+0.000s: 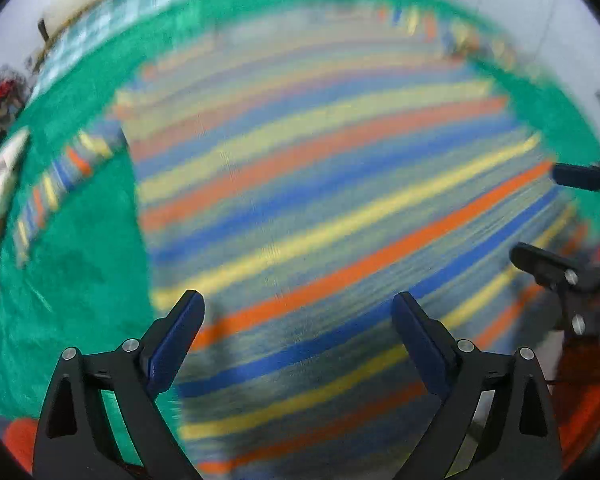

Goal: Fold small clothes

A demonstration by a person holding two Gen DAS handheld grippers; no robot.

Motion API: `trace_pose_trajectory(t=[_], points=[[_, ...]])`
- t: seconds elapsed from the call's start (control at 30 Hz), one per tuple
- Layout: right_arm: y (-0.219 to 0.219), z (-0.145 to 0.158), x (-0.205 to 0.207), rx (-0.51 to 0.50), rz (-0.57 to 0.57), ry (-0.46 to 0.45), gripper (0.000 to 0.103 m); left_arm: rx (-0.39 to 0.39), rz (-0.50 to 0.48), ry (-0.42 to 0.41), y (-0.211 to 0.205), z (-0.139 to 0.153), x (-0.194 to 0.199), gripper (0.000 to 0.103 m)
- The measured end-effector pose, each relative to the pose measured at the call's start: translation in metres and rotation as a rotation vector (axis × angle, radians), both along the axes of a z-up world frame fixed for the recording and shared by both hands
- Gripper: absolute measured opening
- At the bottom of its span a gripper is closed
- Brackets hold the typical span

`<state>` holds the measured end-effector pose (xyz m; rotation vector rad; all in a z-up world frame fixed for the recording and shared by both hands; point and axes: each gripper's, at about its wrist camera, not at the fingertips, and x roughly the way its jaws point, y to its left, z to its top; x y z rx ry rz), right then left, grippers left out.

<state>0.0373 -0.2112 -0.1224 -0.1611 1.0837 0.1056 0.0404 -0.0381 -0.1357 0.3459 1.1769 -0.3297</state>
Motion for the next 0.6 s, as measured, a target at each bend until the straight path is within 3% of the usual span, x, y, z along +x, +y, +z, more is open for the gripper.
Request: trace_pose_trajectory(t=[0.03, 0.1, 0.6], points=[[0.003, -0.018, 0.005, 0.002, -0.008, 0.034, 0.098, -0.002, 0.014, 0.01, 0.005, -0.015, 0.005, 0.102], [0.006, -0.052, 0.008, -0.003, -0.015, 0.123, 0.103, -0.037, 0.032, -0.044, 0.011, -0.018, -0.001, 0.103], [0.007, -0.051, -0.001, -0.014, -0.033, 0.086, 0.103, -0.054, 0.02, -0.046, 0.015, -0.018, -0.002, 0.103]])
